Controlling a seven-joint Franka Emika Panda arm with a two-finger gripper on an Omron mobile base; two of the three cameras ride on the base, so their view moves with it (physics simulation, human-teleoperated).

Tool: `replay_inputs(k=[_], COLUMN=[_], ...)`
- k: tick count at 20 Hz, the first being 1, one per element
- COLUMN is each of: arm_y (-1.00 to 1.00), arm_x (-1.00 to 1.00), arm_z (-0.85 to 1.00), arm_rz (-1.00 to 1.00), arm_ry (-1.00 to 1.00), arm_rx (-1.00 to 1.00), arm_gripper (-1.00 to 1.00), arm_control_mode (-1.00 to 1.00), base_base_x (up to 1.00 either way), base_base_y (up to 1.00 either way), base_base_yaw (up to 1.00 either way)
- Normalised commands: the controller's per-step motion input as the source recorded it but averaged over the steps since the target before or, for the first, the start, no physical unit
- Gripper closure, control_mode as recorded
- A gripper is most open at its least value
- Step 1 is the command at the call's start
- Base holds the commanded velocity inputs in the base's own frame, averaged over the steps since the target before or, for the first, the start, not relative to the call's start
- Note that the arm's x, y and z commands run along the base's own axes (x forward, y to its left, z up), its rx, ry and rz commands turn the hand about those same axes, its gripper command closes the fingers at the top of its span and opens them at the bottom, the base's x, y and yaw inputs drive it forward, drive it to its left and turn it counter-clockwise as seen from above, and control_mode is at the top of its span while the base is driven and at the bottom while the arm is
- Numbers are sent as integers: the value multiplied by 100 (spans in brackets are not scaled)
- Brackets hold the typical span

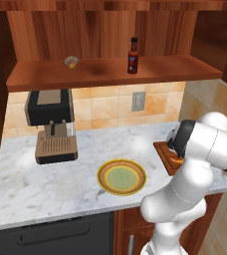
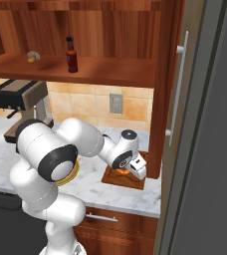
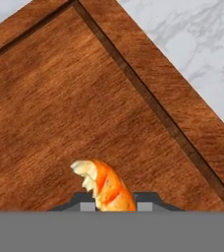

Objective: Pick the shrimp from the plate and place it on the cutting board. Then pick the condiment bottle from the cabinet and place it next to the cutting board.

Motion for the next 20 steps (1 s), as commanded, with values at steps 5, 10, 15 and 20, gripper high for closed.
replay_inputs(k=[5, 10, 15, 20], arm_y=[0, 0, 0, 0], arm_x=[7, 1, 0, -4], arm_z=[-14, -2, 5, 11], arm_rz=[0, 0, 0, 0], arm_ry=[0, 0, -4, -6], arm_rx=[0, 0, 0, 0], arm_gripper=[-100, -100, -100, -100], arm_control_mode=[-100, -100, -100, -100], base_base_x=[0, 0, 0, 0], base_base_y=[0, 0, 0, 0], base_base_yaw=[0, 0, 0, 0])
